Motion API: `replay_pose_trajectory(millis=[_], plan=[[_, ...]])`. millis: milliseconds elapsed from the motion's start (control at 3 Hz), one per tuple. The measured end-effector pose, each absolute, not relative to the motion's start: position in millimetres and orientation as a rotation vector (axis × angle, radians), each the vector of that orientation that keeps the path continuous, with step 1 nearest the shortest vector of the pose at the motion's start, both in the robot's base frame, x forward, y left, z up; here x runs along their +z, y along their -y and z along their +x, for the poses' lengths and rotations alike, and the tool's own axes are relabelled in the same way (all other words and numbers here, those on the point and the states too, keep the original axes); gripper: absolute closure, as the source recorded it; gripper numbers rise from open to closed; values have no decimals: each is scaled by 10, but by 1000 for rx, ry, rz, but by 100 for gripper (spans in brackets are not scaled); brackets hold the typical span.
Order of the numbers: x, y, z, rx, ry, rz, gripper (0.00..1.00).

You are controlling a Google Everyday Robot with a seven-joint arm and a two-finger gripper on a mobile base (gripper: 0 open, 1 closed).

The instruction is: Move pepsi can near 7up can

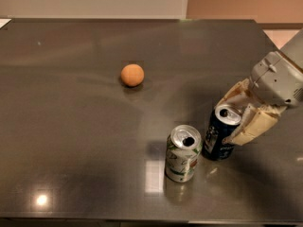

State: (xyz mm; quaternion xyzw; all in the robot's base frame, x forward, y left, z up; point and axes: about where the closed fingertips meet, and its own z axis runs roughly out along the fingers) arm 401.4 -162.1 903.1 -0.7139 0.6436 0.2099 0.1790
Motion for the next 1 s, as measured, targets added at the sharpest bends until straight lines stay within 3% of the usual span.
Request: replay_pose_trajectory(millis=[667,1000], plan=[[8931,1579,3826,668,-1761,-2040,13],[8898,1571,3799,687,-1752,-2051,0]])
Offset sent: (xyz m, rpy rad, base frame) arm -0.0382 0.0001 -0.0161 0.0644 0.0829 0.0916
